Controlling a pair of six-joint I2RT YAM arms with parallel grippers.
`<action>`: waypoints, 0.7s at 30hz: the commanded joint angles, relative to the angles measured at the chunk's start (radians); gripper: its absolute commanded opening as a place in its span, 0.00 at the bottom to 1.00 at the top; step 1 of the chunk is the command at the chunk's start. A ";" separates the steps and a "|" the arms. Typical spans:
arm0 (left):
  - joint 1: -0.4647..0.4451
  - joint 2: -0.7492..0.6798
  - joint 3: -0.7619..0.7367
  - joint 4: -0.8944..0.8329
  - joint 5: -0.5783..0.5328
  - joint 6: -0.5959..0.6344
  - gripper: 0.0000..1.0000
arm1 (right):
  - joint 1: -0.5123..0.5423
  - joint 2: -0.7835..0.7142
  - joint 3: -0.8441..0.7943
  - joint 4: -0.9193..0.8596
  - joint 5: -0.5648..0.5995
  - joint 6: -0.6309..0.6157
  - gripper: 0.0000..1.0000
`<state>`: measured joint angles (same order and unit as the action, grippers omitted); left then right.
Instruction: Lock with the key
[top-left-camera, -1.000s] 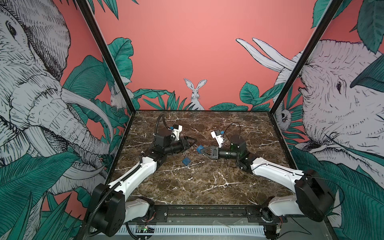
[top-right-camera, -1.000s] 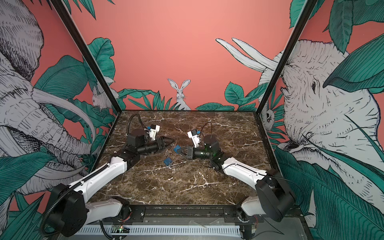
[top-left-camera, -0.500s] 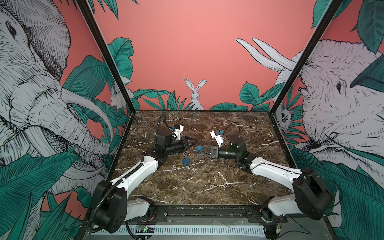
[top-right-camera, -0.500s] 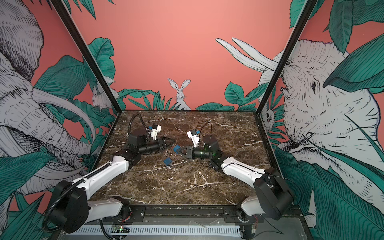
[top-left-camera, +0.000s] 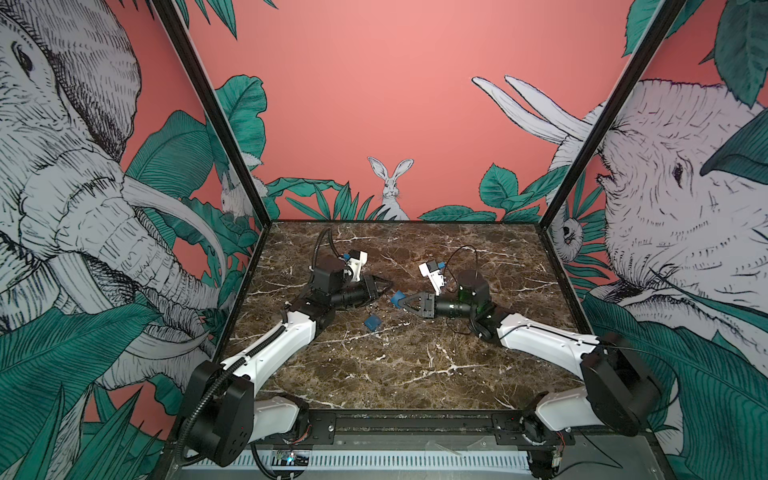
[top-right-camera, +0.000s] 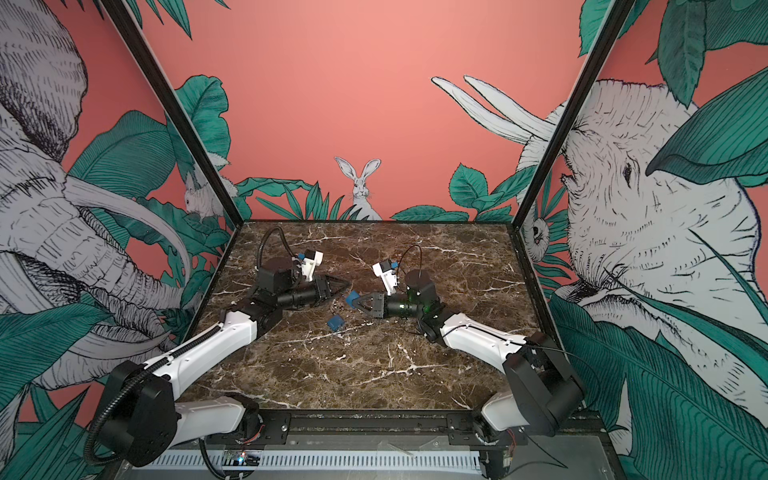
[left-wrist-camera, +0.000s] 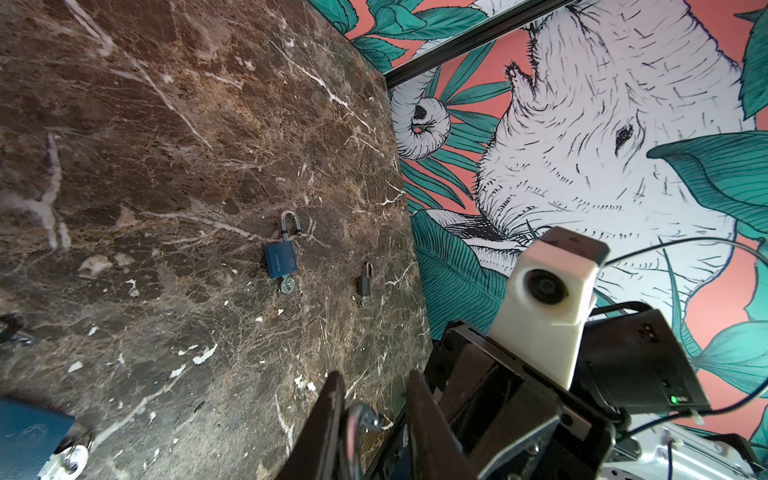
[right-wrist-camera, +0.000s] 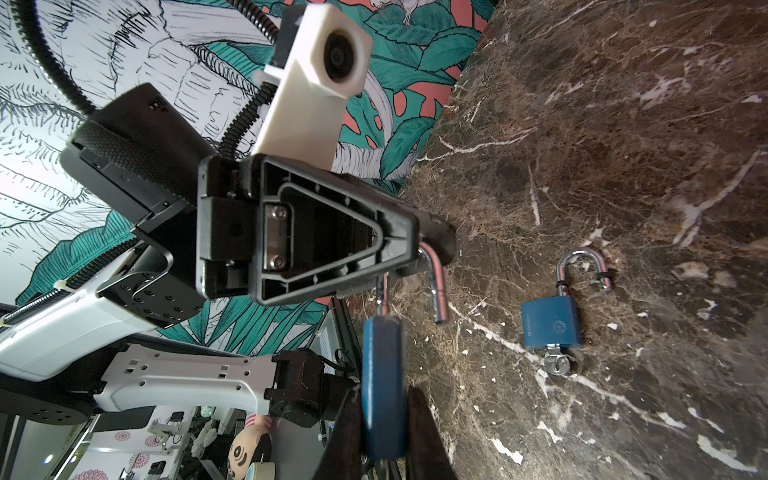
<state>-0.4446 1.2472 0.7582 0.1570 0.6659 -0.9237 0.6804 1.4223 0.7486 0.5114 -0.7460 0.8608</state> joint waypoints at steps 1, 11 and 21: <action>-0.005 -0.040 0.020 -0.017 0.006 0.021 0.24 | -0.003 0.005 0.029 0.045 -0.016 -0.008 0.00; -0.004 -0.045 0.021 -0.039 0.003 0.046 0.17 | -0.007 0.015 0.035 0.055 -0.024 0.002 0.00; 0.006 -0.057 0.022 -0.057 0.003 0.059 0.16 | -0.015 0.018 0.034 0.052 -0.033 0.000 0.00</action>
<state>-0.4427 1.2293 0.7586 0.1013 0.6609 -0.8818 0.6731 1.4372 0.7490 0.5129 -0.7685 0.8616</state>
